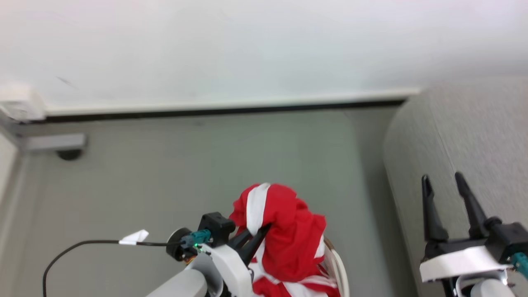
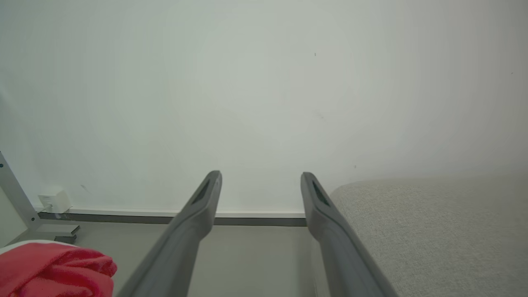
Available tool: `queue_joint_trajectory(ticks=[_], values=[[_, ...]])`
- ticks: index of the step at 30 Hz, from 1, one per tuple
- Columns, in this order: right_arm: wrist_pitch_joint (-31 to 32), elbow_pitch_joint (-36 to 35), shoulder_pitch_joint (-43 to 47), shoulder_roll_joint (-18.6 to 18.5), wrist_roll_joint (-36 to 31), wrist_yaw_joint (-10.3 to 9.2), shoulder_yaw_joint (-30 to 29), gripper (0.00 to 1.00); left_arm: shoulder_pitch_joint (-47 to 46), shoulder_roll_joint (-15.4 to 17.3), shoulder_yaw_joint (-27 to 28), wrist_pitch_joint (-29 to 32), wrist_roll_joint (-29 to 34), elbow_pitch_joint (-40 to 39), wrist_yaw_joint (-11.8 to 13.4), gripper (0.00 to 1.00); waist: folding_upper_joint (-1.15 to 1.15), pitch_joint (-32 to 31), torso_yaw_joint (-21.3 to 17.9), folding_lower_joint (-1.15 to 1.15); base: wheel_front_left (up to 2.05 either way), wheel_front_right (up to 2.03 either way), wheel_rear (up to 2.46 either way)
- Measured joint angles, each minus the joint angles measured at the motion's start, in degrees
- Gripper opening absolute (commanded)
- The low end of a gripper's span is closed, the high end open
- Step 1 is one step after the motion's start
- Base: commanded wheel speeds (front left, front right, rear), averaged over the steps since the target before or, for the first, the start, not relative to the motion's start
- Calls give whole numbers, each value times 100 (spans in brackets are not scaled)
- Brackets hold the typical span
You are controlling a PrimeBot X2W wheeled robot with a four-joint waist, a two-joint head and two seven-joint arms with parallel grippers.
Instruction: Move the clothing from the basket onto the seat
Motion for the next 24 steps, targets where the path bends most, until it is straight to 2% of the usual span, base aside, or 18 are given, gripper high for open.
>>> queue_joint_trajectory(ticks=[7, 14, 24], values=[[0, 167, 313, -3, 167, 0, 249, 100, 84, -27, 492, -2, 313, -672, 143, 0, 0, -599, 497, -1, 0, 0, 0], [0, 201, 415, -1, 287, 0, 605, 100, -63, 44, 851, -5, 555, -1137, 346, 0, 0, -925, 894, -1, 0, 0, 0], [0, 245, 453, -3, 454, 0, 1071, 100, -93, 74, 1168, -5, 552, -1490, 486, 0, 0, -978, 986, 0, 0, 0, 0]])
